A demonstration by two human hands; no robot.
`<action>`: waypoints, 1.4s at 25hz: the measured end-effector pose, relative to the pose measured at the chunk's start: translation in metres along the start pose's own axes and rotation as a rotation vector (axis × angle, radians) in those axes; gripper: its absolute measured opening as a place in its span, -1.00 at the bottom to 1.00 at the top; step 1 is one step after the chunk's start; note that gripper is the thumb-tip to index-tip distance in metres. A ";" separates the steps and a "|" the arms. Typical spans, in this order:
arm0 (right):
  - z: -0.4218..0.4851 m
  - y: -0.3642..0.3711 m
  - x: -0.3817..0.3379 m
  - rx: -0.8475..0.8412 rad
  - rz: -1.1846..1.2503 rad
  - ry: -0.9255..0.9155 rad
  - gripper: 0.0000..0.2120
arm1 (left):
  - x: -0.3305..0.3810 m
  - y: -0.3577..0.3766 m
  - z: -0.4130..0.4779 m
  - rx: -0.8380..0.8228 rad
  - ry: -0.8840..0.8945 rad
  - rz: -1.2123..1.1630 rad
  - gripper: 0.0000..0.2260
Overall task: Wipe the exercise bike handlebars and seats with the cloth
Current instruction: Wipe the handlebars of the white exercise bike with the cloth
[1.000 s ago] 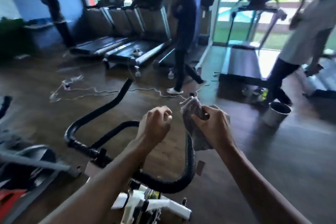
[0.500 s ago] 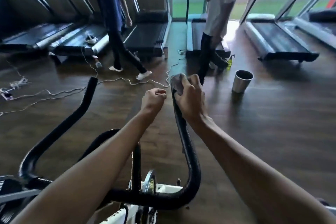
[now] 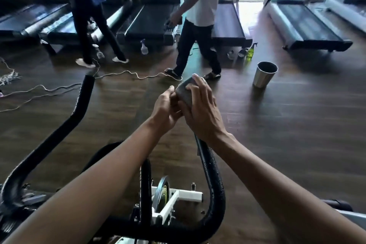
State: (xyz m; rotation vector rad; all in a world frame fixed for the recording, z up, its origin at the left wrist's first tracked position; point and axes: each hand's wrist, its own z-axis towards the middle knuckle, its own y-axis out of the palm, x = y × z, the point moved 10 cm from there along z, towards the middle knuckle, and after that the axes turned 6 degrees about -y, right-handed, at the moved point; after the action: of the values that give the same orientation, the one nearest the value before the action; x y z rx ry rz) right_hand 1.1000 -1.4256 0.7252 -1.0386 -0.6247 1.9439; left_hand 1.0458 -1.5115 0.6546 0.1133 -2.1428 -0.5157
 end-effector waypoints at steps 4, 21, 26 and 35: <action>0.006 0.014 0.010 -0.047 0.050 -0.031 -0.51 | 0.002 0.000 0.002 -0.036 -0.014 0.024 -0.48; -0.037 0.029 0.014 -0.273 0.118 0.191 -0.18 | 0.042 0.018 0.006 0.026 0.322 0.436 -0.76; -0.063 0.019 0.008 -0.353 0.031 0.278 -0.24 | 0.070 0.037 -0.019 0.202 0.759 0.923 -0.85; -0.095 0.012 -0.010 -0.458 -0.070 0.233 -0.23 | 0.051 0.058 -0.050 0.138 1.197 1.415 -0.74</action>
State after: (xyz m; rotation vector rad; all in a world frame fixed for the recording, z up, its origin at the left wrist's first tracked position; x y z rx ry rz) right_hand 1.1784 -1.4361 0.6699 -1.4763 -0.9845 1.6209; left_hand 1.0624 -1.4888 0.7422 -0.7749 -0.6898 0.4763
